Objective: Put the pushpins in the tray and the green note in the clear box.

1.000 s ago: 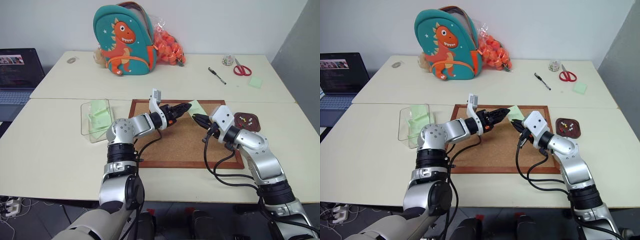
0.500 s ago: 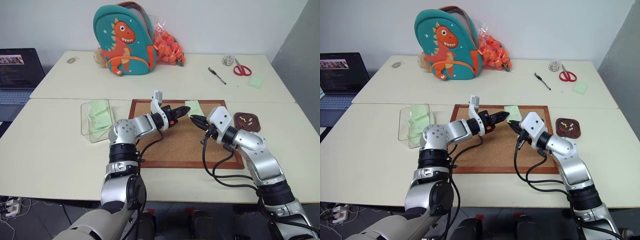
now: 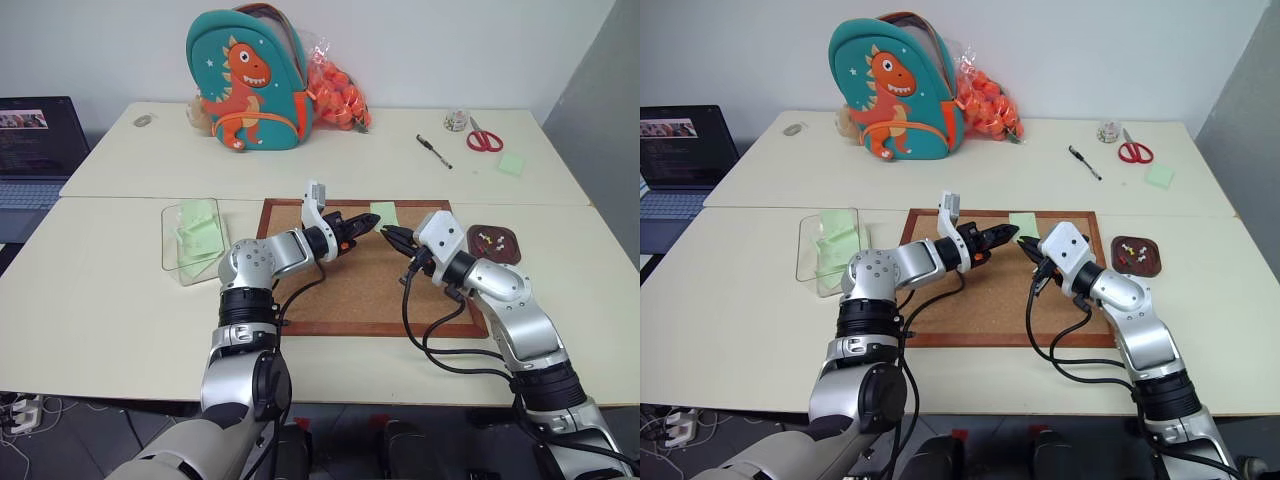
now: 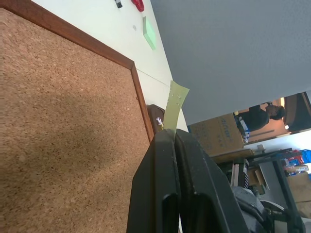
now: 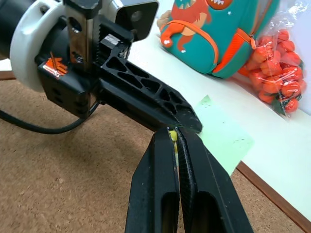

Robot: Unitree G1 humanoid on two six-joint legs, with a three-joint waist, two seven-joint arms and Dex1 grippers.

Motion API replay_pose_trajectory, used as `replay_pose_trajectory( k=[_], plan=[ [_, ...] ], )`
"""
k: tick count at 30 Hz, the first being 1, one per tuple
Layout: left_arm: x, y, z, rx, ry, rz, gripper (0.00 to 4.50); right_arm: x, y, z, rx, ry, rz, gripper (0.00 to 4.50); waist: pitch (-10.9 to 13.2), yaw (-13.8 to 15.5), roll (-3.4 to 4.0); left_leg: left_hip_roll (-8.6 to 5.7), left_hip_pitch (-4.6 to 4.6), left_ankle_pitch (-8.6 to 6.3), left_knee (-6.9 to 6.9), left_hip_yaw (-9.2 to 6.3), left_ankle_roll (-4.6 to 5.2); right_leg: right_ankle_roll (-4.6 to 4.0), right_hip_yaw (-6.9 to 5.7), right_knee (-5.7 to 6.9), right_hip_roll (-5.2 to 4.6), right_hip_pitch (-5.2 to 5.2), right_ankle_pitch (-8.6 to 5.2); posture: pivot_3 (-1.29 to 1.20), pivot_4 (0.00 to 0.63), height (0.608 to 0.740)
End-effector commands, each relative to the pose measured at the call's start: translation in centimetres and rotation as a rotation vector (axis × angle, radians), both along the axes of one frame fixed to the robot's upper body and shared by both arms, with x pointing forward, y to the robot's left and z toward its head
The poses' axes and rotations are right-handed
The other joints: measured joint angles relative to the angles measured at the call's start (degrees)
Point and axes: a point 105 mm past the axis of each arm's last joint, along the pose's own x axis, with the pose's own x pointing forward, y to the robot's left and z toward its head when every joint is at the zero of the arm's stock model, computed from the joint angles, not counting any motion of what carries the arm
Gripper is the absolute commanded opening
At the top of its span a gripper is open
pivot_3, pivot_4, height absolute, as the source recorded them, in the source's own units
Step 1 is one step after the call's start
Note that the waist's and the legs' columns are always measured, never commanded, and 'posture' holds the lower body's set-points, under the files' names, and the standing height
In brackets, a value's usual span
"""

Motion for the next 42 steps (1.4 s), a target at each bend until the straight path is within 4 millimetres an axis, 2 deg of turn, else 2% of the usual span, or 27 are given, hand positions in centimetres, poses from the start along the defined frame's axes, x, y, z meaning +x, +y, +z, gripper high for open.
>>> replay_pose_trajectory(
  k=[1, 9, 13, 18, 21, 22, 27, 33, 36, 42],
  plan=[
    [0.0, 0.0, 1.0, -0.014, -0.044, 0.001, 0.05, -0.1, 0.0, 2.6, 0.091, -0.015, -0.004, 0.00, 0.00, 0.01, 0.00, 0.00, 0.00, 0.00, 0.00, 0.00, 0.00, 0.00, 0.00, 0.00, 0.00, 0.00, 0.00, 0.00, 0.150, 0.740],
    [0.1, 0.0, 1.2, -0.022, -0.050, 0.004, 0.05, 0.0, 0.2, 2.7, 0.179, 0.132, -0.013, 0.00, 0.00, 0.02, 0.00, 0.00, 0.00, 0.00, -0.01, -0.02, 0.00, 0.00, -0.02, 0.00, -0.01, 0.00, 0.00, 0.00, 0.150, 0.740],
    [0.1, 0.0, 1.3, -0.030, -0.051, 0.003, 0.05, -0.1, 0.2, 2.9, 0.179, 0.143, -0.004, 0.00, 0.00, 0.02, 0.00, -0.01, -0.01, 0.00, 0.00, 0.00, 0.01, 0.00, 0.00, 0.00, -0.02, 0.00, 0.00, 0.00, 0.150, 0.740],
    [0.1, -0.1, 1.6, -0.044, -0.056, -0.005, 0.05, -1.3, 1.1, 2.5, -0.121, -0.022, 0.103, 0.00, 0.00, 0.01, 0.00, -0.06, -0.01, -0.01, -0.01, 0.02, 0.02, 0.00, 0.00, -0.01, -0.02, -0.01, 0.00, 0.00, 0.150, 0.740],
    [0.2, -0.2, 1.8, -0.050, -0.059, -0.006, 0.05, -1.5, 1.4, 2.2, -0.210, -0.074, 0.136, 0.00, 0.00, -0.07, -0.01, -0.05, -0.01, -0.01, -0.02, 0.04, 0.02, 0.01, 0.01, -0.02, -0.01, -0.02, 0.00, 0.00, 0.150, 0.740],
    [0.2, -0.2, 1.9, -0.053, -0.061, -0.007, 0.05, -1.5, 1.5, 2.1, -0.211, -0.076, 0.137, 0.00, 0.01, -0.11, -0.03, -0.04, 0.00, -0.01, -0.02, 0.03, 0.01, 0.01, 0.00, -0.02, 0.00, -0.02, 0.00, 0.00, 0.150, 0.740],
    [0.1, -0.2, 2.2, -0.060, -0.066, -0.012, 0.05, -0.8, 0.9, 2.6, 0.005, 0.044, 0.078, 0.00, 0.02, -0.05, -0.04, 0.00, -0.01, 0.00, -0.01, 0.01, 0.00, 0.01, 0.00, -0.02, 0.01, -0.01, 0.00, 0.00, 0.150, 0.740],
    [0.0, -0.1, 2.1, -0.058, -0.066, -0.009, 0.05, -0.6, 0.4, 3.2, 0.053, 0.068, 0.054, 0.00, 0.02, 0.06, -0.04, -0.01, -0.01, 0.00, 0.01, -0.01, 0.00, 0.00, -0.01, -0.01, -0.11, 0.00, 0.00, 0.00, 0.150, 0.740],
    [0.0, -0.1, 2.2, -0.057, -0.070, -0.008, 0.05, -0.6, -0.4, 3.7, 0.070, 0.059, 0.029, 0.00, 0.02, 0.06, -0.04, -0.03, -0.01, 0.00, -0.01, -0.01, 0.00, 0.00, -0.02, -0.01, -0.08, -0.01, 0.00, 0.00, 0.150, 0.740],
    [-0.3, 0.2, 2.7, -0.019, -0.131, -0.015, 0.05, -0.7, -6.0, 4.9, 0.106, 0.038, -0.168, 0.00, 0.03, 0.25, -0.05, -0.04, -0.04, -0.01, -0.01, -0.01, 0.01, 0.00, -0.01, -0.03, -0.10, -0.01, 0.00, 0.00, 0.150, 0.740]
  ],
)
